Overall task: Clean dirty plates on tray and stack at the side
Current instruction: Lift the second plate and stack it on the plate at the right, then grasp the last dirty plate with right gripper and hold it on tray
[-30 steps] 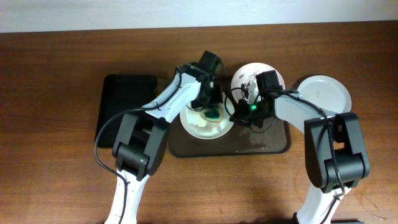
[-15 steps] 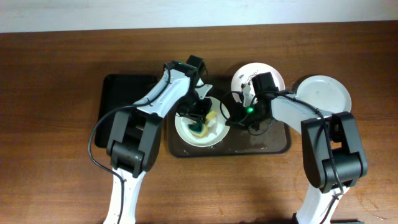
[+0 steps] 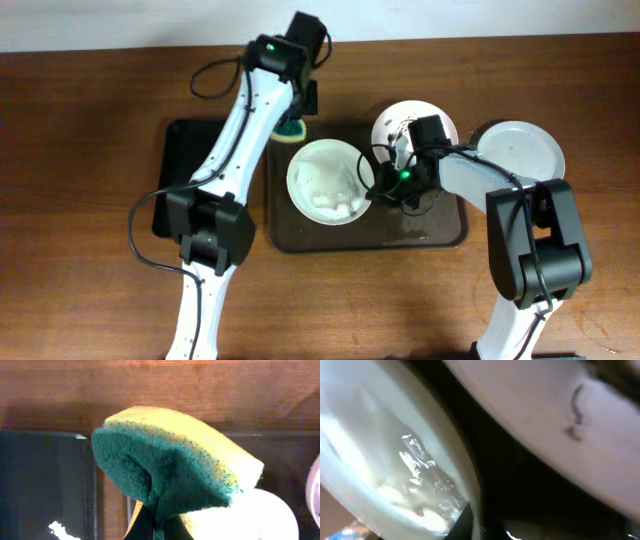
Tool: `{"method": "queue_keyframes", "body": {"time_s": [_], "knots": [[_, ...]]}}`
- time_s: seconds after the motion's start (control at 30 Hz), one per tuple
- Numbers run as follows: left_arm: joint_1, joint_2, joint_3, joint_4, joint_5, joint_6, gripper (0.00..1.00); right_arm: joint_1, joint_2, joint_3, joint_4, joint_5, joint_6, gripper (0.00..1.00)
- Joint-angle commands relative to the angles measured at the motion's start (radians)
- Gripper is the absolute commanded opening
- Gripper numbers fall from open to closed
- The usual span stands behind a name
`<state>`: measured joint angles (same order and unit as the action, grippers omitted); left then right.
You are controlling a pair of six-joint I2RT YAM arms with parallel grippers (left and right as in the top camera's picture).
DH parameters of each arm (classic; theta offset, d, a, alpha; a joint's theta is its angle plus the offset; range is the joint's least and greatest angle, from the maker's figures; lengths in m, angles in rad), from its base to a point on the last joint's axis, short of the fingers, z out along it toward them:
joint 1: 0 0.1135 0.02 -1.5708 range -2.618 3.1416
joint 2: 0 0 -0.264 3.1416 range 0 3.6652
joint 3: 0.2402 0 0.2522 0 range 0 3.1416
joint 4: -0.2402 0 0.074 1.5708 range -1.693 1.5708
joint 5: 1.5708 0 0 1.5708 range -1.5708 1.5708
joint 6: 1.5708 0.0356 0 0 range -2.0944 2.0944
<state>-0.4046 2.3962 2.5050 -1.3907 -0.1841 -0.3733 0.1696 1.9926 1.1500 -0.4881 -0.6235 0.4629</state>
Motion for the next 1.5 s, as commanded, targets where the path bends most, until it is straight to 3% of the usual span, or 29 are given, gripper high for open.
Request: {"method": "queue_keyframes", "body": {"time_s": [0.0, 0.07, 0.13, 0.23, 0.3, 0.47, 0.77, 0.87, 1.0, 1.03, 1.13, 1.17, 1.23, 1.33, 1.47], "knots": [[0.037, -0.006, 0.069, -0.022, -0.013, 0.031, 0.00, -0.004, 0.016, 0.027, 0.014, 0.122, -0.014, 0.29], [0.061, -0.006, 0.069, -0.026, -0.013, 0.031, 0.00, 0.031, 0.016, 0.027, 0.061, 0.166, -0.014, 0.31], [0.067, -0.006, 0.069, -0.037, -0.013, 0.031, 0.00, 0.060, 0.015, 0.035, 0.045, 0.181, -0.014, 0.04], [0.068, -0.006, 0.069, -0.047, 0.051, 0.031, 0.00, 0.063, -0.031, 0.111, -0.113, 0.233, -0.093, 0.04], [0.068, -0.006, 0.069, -0.057, 0.091, 0.031, 0.00, 0.111, -0.162, 0.167, -0.270, 0.476, -0.093, 0.04], [0.068, -0.006, 0.068, -0.062, 0.091, 0.031, 0.00, 0.378, -0.422, 0.180, -0.414, 1.094, -0.035, 0.04], [0.068, -0.006, 0.068, -0.063, 0.091, 0.031, 0.00, 0.787, -0.427, 0.180, -0.509, 1.966, 0.002, 0.04], [0.068, -0.006, 0.068, -0.063, 0.091, 0.031, 0.00, 0.867, -0.427, 0.180, -0.508, 2.141, 0.002, 0.04], [0.068, -0.006, 0.068, -0.063, 0.091, 0.031, 0.00, 0.872, -0.427, 0.180, -0.507, 2.124, 0.002, 0.04], [0.068, -0.006, 0.068, -0.063, 0.091, 0.031, 0.00, 0.862, -0.427, 0.180, -0.508, 2.010, 0.002, 0.04], [0.068, -0.006, 0.068, -0.066, 0.091, 0.031, 0.00, 0.730, -0.427, 0.180, -0.515, 1.427, 0.075, 0.04], [0.068, -0.006, 0.068, -0.079, 0.091, 0.031, 0.00, 0.602, -0.427, 0.180, -0.505, 1.179, 0.064, 0.04], [0.068, -0.006, 0.068, -0.088, 0.090, 0.031, 0.00, 0.412, -0.427, 0.180, -0.487, 0.901, -0.047, 0.04], [0.068, -0.006, 0.068, -0.088, 0.091, 0.031, 0.00, -0.010, -0.427, 0.180, -0.465, 0.532, -0.119, 0.04], [0.068, -0.006, 0.068, -0.087, 0.091, 0.031, 0.00, -0.524, -0.407, 0.180, -0.404, 0.452, -0.115, 0.04]]}}
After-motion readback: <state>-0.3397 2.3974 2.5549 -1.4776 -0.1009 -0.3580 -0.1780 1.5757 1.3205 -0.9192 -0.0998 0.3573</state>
